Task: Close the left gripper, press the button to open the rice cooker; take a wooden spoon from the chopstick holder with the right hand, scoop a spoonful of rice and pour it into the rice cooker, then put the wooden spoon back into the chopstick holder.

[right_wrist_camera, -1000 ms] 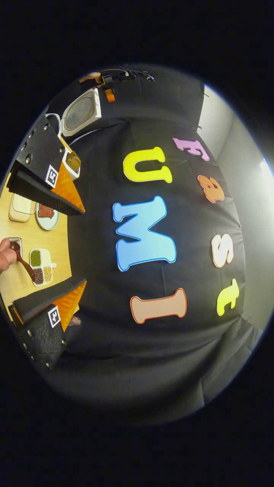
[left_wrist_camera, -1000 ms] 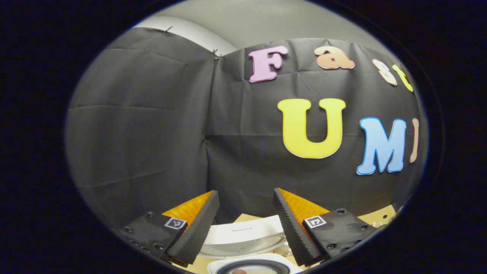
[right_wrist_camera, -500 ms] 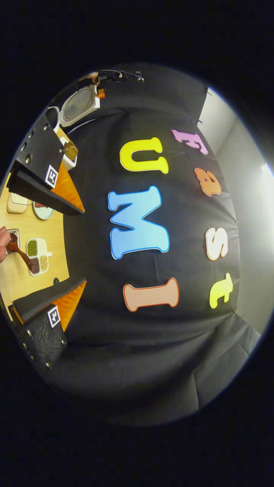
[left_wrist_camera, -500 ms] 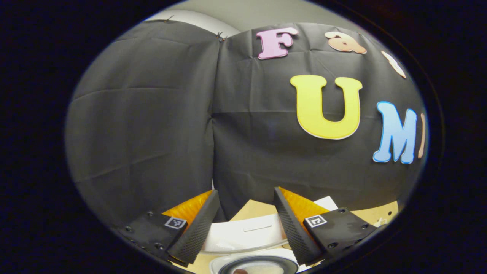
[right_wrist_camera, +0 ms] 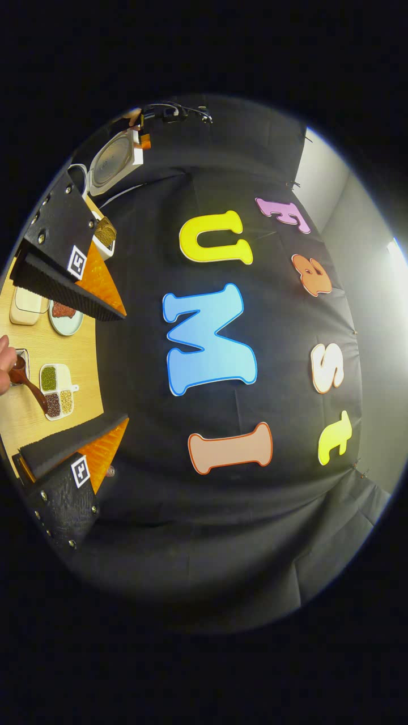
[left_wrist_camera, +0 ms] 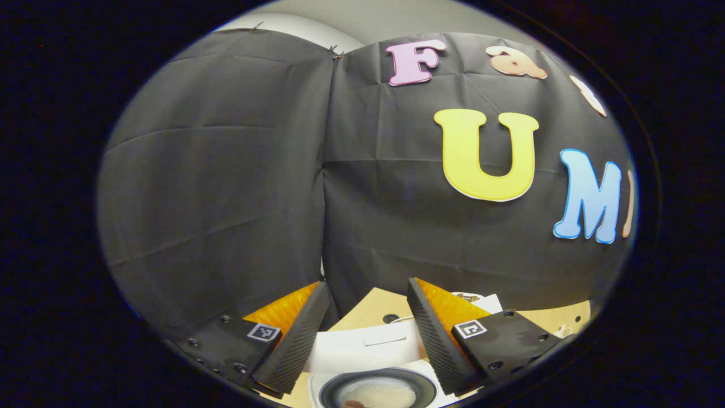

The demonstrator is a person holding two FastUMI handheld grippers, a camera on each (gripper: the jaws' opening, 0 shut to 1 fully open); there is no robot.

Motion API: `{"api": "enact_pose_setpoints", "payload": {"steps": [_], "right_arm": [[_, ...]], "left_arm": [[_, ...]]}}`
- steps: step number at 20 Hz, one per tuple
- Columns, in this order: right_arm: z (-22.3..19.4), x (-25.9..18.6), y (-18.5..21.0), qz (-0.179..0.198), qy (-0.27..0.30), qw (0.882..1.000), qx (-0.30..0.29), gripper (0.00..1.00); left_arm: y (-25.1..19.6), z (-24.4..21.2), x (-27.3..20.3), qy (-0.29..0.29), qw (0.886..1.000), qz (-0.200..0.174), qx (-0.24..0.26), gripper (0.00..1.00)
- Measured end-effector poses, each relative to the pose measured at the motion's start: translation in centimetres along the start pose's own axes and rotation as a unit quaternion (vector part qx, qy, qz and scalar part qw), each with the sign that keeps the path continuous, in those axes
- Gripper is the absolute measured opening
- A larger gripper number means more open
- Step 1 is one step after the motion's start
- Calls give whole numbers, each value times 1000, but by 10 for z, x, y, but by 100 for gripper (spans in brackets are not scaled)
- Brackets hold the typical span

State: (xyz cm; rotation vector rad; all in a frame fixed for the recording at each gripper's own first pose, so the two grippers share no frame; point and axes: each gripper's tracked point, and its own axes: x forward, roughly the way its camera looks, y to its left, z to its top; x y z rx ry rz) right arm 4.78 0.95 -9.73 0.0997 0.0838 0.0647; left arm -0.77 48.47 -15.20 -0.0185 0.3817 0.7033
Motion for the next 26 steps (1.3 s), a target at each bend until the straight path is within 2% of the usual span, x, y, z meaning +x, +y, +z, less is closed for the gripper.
{"api": "enact_pose_setpoints", "payload": {"steps": [2, 3, 5, 9, 10, 11, 13, 17, 18, 19, 21, 24, 25, 26], "right_arm": [[2, 1, 1, 1, -5, 1000, 3, 97], [2, 1, 2, 3, -4, 1000, 1, 97], [7, 1, 3, 2, -12, 1000, -2, 97], [16, 7, 24, 25, -20, 999, -8, 97], [19, 6, 28, 30, -23, 999, -10, 97], [20, 3, 30, 35, -25, 999, -14, 97], [20, 1, 35, 46, -25, 998, -24, 97], [16, -1, 43, 58, -15, 998, -20, 97], [16, -1, 45, 61, -15, 998, -19, 97], [17, -2, 46, 63, -14, 998, -20, 97], [16, -4, 48, 68, -14, 997, -27, 97], [18, -8, 45, 68, -14, 997, -27, 97], [17, -8, 44, 68, -13, 997, -24, 97], [16, -9, 42, 67, -11, 997, -23, 97]], "left_arm": [[-3, -7, -14, -6, 1000, 3, 2, 100], [-6, -12, -22, -11, 1000, 4, 3, 96], [-10, -24, -38, -13, 1000, 5, 1, 100], [-19, -55, -68, -12, 1000, 9, 0, 98], [-21, -63, -76, -18, 1000, 9, 2, 100], [-23, -71, -84, -22, 1000, 7, 3, 97], [-25, -92, -97, -21, 1000, 5, 2, 100], [-31, -126, -113, -2, 1000, -5, -2, 100], [-33, -133, -115, 2, 1000, -7, -1, 97], [-34, -140, -118, 6, 1000, -8, -1, 100], [-34, -154, -120, 17, 1000, -9, -4, 97], [-36, -175, -123, 38, 999, -11, -3, 100], [-37, -185, -123, 48, 999, -11, 0, 97], [-38, -192, -124, 55, 998, -10, 5, 100]]}}
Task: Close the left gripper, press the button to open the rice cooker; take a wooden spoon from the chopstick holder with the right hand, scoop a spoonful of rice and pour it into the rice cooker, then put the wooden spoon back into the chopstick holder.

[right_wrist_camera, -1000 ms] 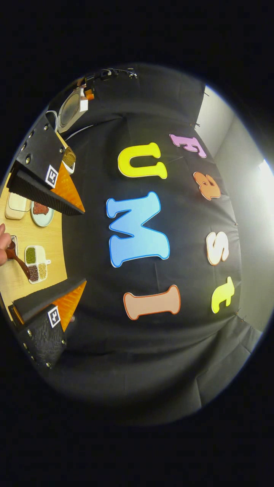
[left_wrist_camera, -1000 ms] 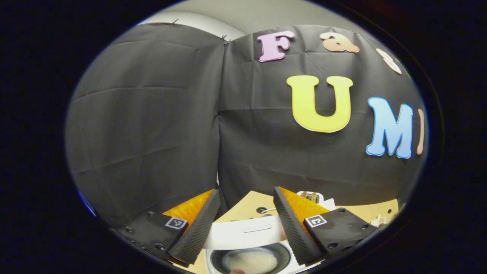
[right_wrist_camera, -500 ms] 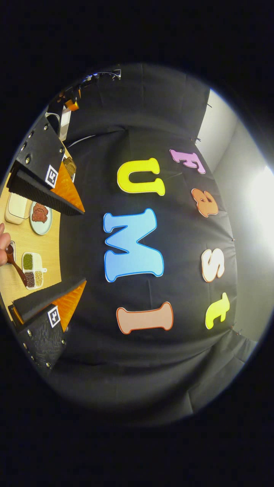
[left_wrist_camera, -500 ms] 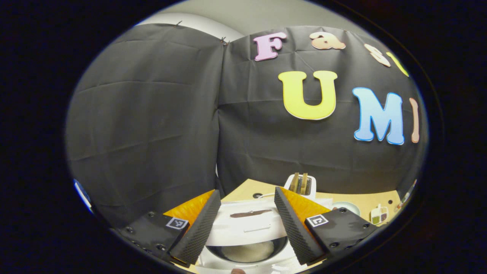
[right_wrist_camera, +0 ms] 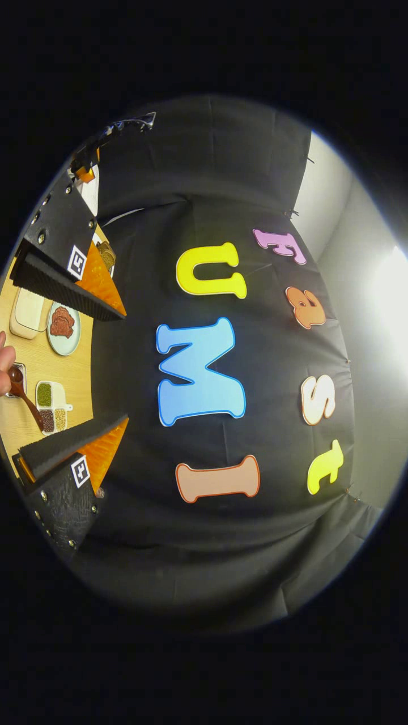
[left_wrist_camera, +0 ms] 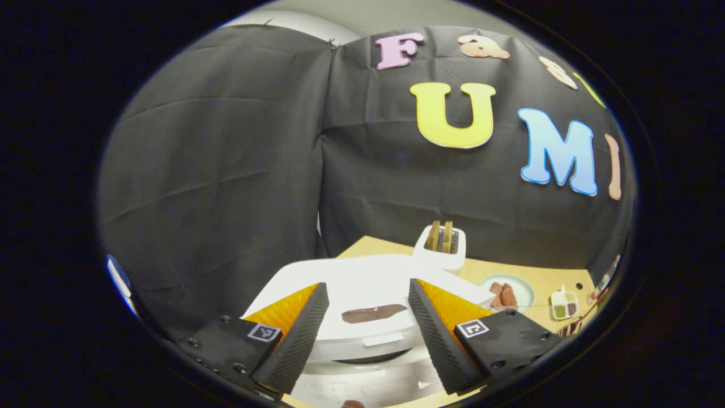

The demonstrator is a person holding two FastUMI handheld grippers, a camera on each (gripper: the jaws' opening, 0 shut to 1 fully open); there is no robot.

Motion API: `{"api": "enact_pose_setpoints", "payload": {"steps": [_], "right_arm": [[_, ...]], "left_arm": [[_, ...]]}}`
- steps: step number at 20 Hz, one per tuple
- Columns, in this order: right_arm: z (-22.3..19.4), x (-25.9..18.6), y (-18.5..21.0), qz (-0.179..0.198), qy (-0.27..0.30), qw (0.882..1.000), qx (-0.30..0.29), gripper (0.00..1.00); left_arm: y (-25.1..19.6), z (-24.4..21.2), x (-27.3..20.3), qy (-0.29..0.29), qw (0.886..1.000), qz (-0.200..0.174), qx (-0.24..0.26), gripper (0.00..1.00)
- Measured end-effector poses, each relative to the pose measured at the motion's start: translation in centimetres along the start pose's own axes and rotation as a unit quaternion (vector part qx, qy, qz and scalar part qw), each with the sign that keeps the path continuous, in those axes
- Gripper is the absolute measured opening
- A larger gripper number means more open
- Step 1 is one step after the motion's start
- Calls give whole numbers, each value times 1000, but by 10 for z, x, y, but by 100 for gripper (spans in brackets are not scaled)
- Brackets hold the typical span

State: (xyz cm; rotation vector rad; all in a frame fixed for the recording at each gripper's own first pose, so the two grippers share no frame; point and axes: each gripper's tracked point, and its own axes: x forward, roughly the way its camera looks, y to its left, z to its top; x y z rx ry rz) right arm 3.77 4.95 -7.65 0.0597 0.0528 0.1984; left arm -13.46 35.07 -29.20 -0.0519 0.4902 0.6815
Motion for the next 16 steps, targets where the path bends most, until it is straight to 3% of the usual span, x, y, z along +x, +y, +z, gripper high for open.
{"api": "enact_pose_setpoints", "payload": {"steps": [7, 14, 16], "right_arm": [[-4, -2, -7, -7, 7, 1000, 6, 97], [-4, -3, 2, 6, 11, 1000, 10, 97], [-7, -4, 4, 9, 14, 1000, 11, 97]], "left_arm": [[-3, -38, 2, 49, 999, -7, 13, 100], [-2, -43, 2, 68, 997, -13, 21, 99], [-3, -57, 5, 108, 994, -15, 21, 100]]}}
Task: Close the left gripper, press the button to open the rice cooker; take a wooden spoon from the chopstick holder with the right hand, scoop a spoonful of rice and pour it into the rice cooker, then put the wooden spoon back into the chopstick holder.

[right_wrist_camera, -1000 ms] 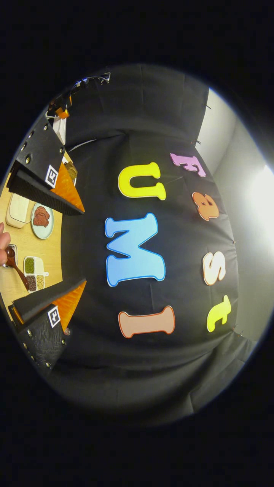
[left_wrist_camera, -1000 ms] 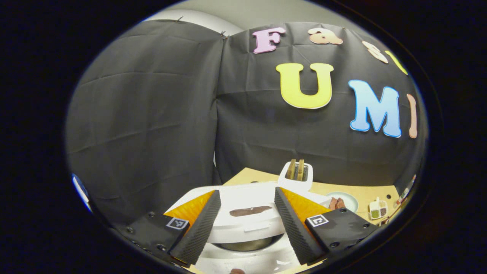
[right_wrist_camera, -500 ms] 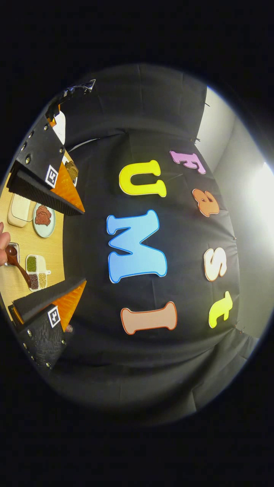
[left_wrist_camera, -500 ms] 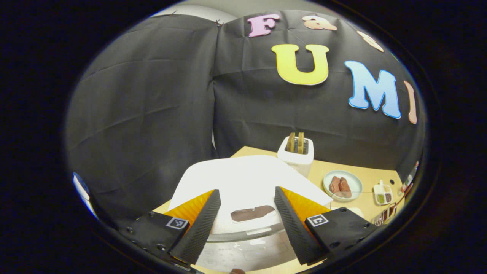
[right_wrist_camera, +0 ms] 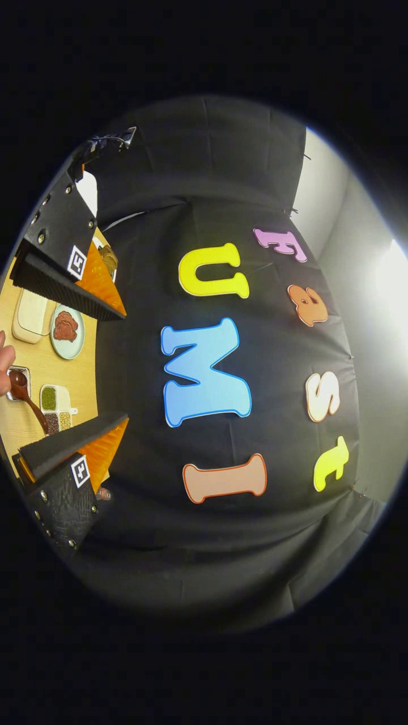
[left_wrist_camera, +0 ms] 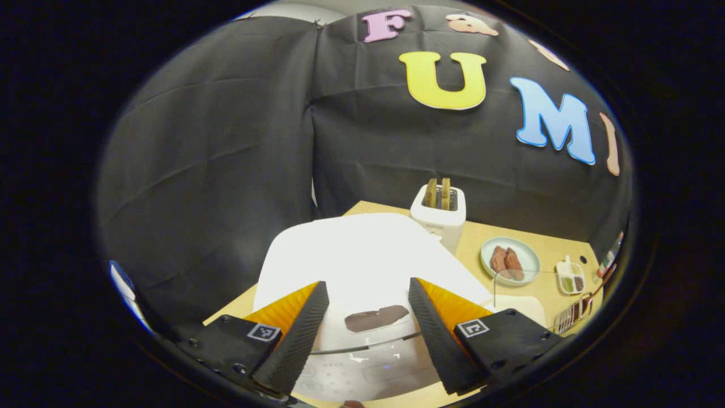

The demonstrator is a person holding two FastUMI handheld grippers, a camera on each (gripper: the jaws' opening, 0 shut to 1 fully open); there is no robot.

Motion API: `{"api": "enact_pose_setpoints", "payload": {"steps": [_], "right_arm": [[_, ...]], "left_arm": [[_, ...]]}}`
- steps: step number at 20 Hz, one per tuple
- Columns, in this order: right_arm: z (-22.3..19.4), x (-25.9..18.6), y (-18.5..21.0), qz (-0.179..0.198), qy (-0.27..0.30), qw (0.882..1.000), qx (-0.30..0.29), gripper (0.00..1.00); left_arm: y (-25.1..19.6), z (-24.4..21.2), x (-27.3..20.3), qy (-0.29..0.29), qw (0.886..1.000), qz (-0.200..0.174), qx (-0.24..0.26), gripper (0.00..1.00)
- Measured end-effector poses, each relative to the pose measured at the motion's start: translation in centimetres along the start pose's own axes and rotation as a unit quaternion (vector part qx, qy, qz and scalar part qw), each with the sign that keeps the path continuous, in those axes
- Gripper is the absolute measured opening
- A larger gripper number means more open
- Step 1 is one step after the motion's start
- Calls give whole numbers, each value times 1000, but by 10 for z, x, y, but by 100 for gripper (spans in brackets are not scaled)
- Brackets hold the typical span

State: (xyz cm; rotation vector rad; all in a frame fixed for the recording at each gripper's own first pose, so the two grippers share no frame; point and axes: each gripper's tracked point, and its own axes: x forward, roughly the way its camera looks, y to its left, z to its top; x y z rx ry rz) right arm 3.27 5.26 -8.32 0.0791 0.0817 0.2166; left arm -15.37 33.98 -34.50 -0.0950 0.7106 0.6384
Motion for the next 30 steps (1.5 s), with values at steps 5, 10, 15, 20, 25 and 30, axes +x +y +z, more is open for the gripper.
{"api": "enact_pose_setpoints", "payload": {"steps": [5, 10, 15, 20, 25, 30], "right_arm": [[-6, -3, 4, 4, 4, 1000, 9, 97], [-9, -8, -6, -6, 6, 1000, 14, 97], [-7, -11, -20, -21, 4, 1000, 23, 97], [-3, -8, -21, -11, 16, 1000, 20, 97], [19, -12, -18, -15, -6, 999, -36, 97], [51, -13, -12, -18, -32, 999, -18, 97]], "left_arm": [[1, 1, -3, 16, 1000, -4, 2, 100], [2, 0, -4, 38, 999, -8, 3, 100], [-7, 21, -16, -3, 999, -34, -29, 96], [-61, 114, -73, -135, 987, -79, -30, 95], [-136, 203, -138, -230, 965, -124, 22, 98], [-198, 255, -204, -287, 941, -177, 8, 98]]}}
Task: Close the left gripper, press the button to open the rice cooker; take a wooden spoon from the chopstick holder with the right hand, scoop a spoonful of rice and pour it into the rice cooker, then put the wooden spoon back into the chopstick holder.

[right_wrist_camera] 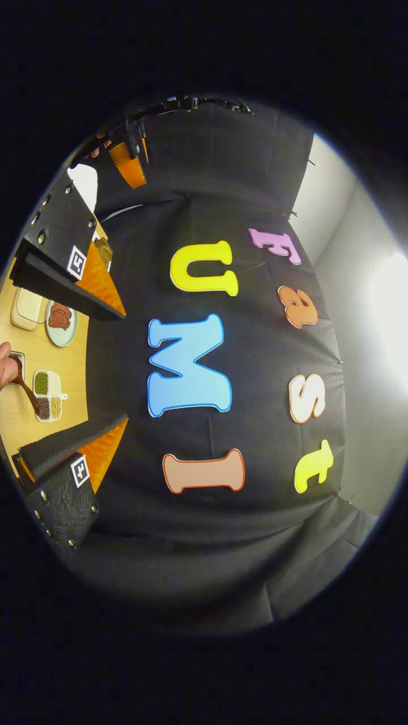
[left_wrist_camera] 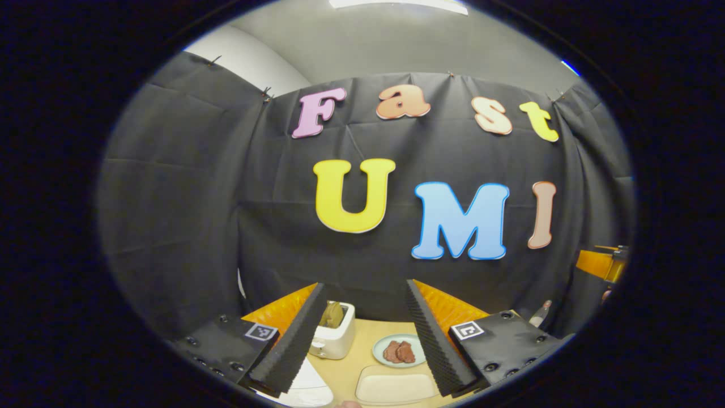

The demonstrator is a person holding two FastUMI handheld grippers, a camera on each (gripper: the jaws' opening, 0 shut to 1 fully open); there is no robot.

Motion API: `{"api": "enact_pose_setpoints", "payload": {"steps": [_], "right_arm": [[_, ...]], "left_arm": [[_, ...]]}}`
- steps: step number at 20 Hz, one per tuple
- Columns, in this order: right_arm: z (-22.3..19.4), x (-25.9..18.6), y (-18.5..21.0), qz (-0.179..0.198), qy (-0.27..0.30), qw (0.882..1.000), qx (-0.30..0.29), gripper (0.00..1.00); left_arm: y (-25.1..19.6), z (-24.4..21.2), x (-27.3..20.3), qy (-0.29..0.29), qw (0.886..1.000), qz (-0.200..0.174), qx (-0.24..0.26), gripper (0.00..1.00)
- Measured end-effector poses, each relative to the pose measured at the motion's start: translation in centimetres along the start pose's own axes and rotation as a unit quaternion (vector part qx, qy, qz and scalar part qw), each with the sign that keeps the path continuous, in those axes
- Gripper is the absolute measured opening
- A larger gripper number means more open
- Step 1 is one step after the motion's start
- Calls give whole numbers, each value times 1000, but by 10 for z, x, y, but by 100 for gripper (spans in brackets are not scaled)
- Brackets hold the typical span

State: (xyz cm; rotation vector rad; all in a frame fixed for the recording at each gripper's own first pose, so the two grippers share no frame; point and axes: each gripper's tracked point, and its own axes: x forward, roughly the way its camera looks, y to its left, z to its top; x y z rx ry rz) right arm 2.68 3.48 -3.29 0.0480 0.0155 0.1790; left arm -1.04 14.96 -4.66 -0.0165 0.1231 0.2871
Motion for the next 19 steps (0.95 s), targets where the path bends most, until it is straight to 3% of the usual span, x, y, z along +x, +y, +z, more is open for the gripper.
{"api": "enact_pose_setpoints", "payload": {"steps": [6, 9, 19], "right_arm": [[26, 9, -4, -6, 3, 999, 34, 97], [31, 10, -5, -9, 5, 999, 32, 96], [26, 7, -9, -11, 13, 999, 28, 97]], "left_arm": [[-60, 77, -11, -54, 996, -68, -25, 98], [-61, 73, -10, -49, 997, -61, -5, 96], [-53, 57, -15, -33, 998, -55, -8, 94]]}}
